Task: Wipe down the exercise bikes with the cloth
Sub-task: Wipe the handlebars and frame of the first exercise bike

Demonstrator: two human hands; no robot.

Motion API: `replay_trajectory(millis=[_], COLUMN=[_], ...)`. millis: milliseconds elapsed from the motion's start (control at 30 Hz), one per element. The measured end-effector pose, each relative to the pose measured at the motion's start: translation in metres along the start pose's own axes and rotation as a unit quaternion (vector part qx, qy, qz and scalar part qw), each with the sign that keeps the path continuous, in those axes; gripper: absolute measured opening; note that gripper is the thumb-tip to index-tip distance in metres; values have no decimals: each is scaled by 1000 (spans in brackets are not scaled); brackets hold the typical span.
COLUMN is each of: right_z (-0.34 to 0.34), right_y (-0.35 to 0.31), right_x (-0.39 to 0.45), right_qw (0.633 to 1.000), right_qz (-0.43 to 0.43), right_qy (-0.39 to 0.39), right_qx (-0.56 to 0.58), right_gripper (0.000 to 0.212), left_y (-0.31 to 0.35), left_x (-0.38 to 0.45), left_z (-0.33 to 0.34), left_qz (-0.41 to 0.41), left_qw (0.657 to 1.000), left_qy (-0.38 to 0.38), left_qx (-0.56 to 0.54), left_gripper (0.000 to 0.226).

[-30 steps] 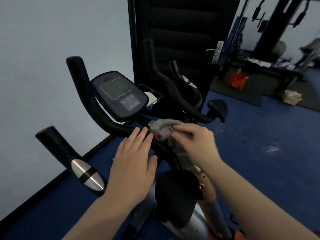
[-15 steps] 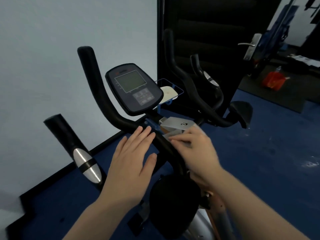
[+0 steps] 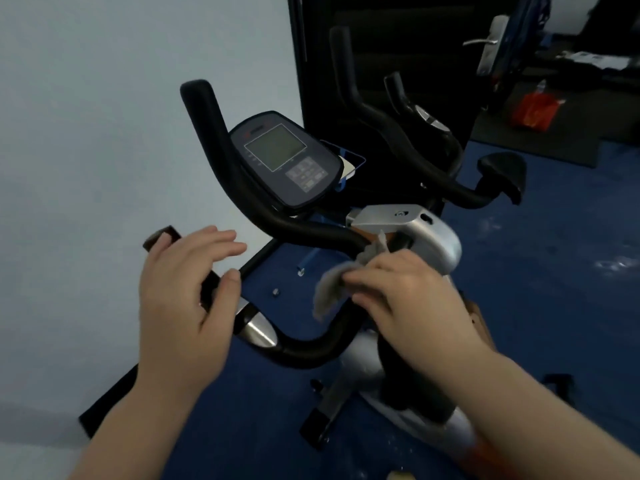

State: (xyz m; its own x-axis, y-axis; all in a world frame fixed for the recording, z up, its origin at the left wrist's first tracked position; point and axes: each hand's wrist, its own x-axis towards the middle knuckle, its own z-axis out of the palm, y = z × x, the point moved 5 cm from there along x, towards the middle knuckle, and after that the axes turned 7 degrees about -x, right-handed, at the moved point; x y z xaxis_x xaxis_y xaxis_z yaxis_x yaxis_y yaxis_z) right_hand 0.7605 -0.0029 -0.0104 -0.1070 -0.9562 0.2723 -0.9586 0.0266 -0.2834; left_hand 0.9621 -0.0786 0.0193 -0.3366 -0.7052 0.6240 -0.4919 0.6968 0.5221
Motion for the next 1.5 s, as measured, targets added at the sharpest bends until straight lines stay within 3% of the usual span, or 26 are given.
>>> replay_trajectory(millis=[100,200,300,400,500,567,600,733,867,1033,1167,1233,1300,1400,1433,1500], right_z=[4,12,15,20,11,-14,-28,-57,-77,-42,-38,-40,-34,-10,-4,-3], right_y=[-29,-75,-62,-58,-56,-46,-43,-52,-45,-27,-28,-27,-16,-6,-8,-21], right_x=[-9,-22,-12,-18,-22,-20,-16,3,18,16,23,34,40,33,30,26], right_qw=[992,997,987,973,948,909,906,926,929,967,958,961,984,985,977,980], right_qz=[67,62,157,228,275,324,322,247,210,223,147,100,92,31,-19,-90], right_qy=[3,-6,35,27,-12,35,53,14,84,35,-28,-26,-29,-71,-54,-4], right_qx=[-103,-56,-21,-17,159,262,270,285,292,115,246,257,150,-154,-206,-178], right_gripper=[27,33,49,34,15,9,8,6,5,7,3,2,7,24,29,26], left_y=[-10,-25,-49,-58,-60,-59,-59,-56,-54,-50,-47,-46,-45,-45,-45,-45], left_x=[-1,4,13,12,10,11,11,11,10,6,5,6,6,6,6,6], left_z=[-11,-30,-38,-35,-30,-30,-30,-28,-27,-20,-16,-15,-14,-14,-13,-12], left_qz=[53,90,56,37,32,25,20,6,-12,-33,-44,-49,-54,-54,-53,-49], left_qw=[998,995,995,986,982,981,981,983,984,986,987,987,987,987,987,987], left_qy=[-24,-12,-30,-80,-95,-85,-78,-52,-36,-1,27,38,44,48,50,52], left_qx=[-26,-42,-81,-140,-159,-172,-177,-177,-174,-161,-153,-148,-145,-142,-142,-142], left_gripper=[24,28,38,45,44,42,40,36,35,34,33,33,33,33,33,33])
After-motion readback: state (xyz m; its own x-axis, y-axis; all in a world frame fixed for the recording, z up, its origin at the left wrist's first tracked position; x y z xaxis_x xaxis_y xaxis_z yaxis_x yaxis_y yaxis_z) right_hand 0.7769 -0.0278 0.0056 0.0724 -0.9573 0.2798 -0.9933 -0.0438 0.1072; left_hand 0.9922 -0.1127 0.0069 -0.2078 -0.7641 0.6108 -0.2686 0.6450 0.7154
